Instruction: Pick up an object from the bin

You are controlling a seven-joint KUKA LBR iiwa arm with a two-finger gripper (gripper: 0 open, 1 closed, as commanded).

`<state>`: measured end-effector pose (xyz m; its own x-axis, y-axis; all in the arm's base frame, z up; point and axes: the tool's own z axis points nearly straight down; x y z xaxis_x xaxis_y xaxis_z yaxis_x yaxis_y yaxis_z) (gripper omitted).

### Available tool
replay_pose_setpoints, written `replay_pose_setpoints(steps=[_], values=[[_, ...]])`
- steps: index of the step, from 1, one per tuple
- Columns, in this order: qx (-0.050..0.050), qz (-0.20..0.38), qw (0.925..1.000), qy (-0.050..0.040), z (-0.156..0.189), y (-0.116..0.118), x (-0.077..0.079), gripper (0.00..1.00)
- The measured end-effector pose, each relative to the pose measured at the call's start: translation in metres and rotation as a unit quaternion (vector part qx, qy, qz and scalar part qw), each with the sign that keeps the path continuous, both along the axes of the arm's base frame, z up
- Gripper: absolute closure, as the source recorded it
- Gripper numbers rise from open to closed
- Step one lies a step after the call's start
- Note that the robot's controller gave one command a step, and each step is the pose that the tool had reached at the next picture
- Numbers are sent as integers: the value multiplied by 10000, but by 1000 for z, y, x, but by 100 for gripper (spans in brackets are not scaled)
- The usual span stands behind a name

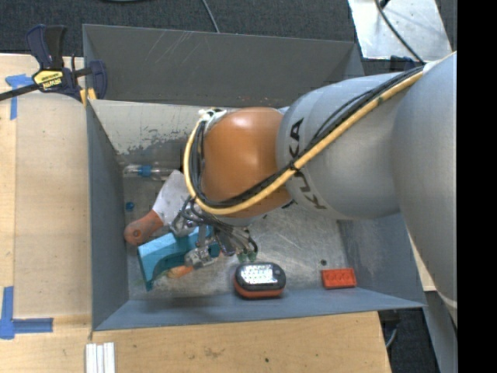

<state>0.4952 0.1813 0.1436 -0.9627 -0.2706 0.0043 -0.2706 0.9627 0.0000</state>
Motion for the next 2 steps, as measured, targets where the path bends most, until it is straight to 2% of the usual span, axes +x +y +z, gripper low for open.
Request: replay_pose_setpoints(steps=[1, 2], values=[[10, 309, 9995, -34, 12, 8, 15, 0], [14, 332, 9994, -38, 14, 10, 18, 0]])
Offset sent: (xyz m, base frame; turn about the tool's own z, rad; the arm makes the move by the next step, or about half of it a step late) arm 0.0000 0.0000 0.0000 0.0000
